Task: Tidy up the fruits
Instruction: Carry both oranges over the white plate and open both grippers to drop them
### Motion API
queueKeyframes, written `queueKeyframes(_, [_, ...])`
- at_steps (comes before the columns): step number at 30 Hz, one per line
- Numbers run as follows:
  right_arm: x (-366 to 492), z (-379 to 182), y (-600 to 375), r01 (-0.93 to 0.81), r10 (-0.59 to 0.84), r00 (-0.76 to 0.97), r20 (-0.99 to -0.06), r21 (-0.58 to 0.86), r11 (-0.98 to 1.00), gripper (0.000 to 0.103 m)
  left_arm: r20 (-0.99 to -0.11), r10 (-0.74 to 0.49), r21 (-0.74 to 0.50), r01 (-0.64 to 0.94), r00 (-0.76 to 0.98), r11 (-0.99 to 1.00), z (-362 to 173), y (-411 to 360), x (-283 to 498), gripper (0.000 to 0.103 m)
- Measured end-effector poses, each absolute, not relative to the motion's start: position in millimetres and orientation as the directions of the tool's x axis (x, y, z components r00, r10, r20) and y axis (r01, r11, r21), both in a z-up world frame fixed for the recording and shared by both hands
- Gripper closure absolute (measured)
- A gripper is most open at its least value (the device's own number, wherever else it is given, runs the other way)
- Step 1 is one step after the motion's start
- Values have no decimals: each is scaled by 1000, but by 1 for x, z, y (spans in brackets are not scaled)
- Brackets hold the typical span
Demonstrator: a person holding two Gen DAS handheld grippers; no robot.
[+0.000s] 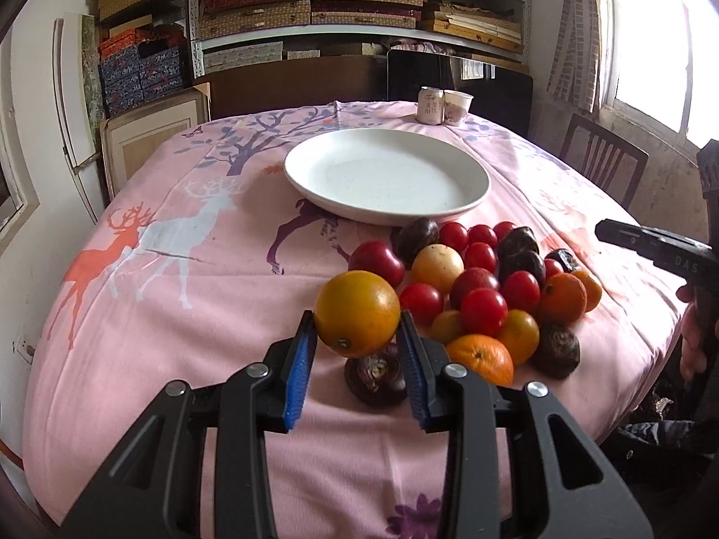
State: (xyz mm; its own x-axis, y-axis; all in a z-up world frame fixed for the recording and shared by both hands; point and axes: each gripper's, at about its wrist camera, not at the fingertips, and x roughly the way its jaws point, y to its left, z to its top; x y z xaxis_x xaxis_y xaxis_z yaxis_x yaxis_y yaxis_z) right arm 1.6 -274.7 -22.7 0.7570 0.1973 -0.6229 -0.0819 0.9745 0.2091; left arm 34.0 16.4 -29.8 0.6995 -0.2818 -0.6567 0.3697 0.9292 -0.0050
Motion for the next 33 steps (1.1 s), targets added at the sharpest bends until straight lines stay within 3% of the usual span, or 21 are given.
queueKeyframes(1, [1, -25, -274, -94, 214, 746, -630, 219, 971, 77, -657, -292, -18, 372, 695, 928, -29, 15, 36, 68])
queueKeyframes(4, [-12, -35, -267, -114, 202, 737, -645, 176, 978, 57, -653, -298, -14, 382, 697, 924, -31, 9, 37, 68])
queueKeyframes(10, [-12, -63, -265, -121, 203, 694, -691, 167, 979, 58, -672, -298, -27, 379, 678, 925, -41, 15, 40, 68])
queueKeyframes(13, [-6, -67, -269, -144, 279, 681, -677, 250, 957, 69, -672, -293, -33, 368, 680, 929, -42, 17, 40, 68])
queueKeyframes(20, [-9, -34, -271, -164, 275, 736, -619, 231, 959, 69, -662, -314, -37, 388, 681, 921, -29, 18, 42, 68])
queueKeyframes(24, [29, -7, -271, -191, 304, 740, -601, 246, 950, 69, -675, -343, -35, 436, 654, 899, -13, -4, 70, 68])
queueKeyframes(28, [85, -6, -261, -201, 330, 696, -638, 269, 942, 69, -685, -378, -61, 468, 623, 882, -1, -33, 111, 67])
queueKeyframes(33, [137, -17, -257, -153, 297, 677, -673, 266, 952, 69, -739, -334, -42, 454, 585, 890, -14, -64, 164, 67])
